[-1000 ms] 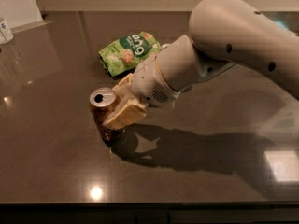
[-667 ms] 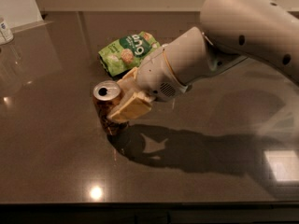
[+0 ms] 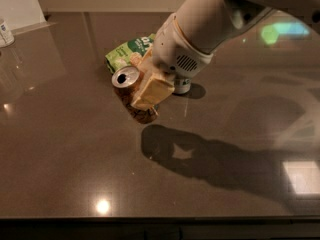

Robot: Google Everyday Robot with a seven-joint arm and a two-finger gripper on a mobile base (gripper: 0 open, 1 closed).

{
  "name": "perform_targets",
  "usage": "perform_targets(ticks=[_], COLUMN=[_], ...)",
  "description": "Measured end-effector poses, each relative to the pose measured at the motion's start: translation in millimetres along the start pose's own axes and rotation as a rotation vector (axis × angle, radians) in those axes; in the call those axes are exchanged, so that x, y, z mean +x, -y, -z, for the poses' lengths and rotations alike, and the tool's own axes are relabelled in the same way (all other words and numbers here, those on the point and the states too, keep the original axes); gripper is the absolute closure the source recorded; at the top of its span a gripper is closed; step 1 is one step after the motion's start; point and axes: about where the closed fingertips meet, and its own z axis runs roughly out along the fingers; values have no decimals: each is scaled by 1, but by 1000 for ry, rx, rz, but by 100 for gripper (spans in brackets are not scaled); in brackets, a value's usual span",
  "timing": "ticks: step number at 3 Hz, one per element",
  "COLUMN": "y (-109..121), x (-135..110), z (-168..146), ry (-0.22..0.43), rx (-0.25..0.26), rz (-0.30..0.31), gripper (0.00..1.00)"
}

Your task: Knock orange can over

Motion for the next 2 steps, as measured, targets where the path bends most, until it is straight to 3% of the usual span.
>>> perform_targets(ticks=[2], y=[5], x=[49], z=[10], ry=[-382], rx=[-8], rz=[188], gripper=[100])
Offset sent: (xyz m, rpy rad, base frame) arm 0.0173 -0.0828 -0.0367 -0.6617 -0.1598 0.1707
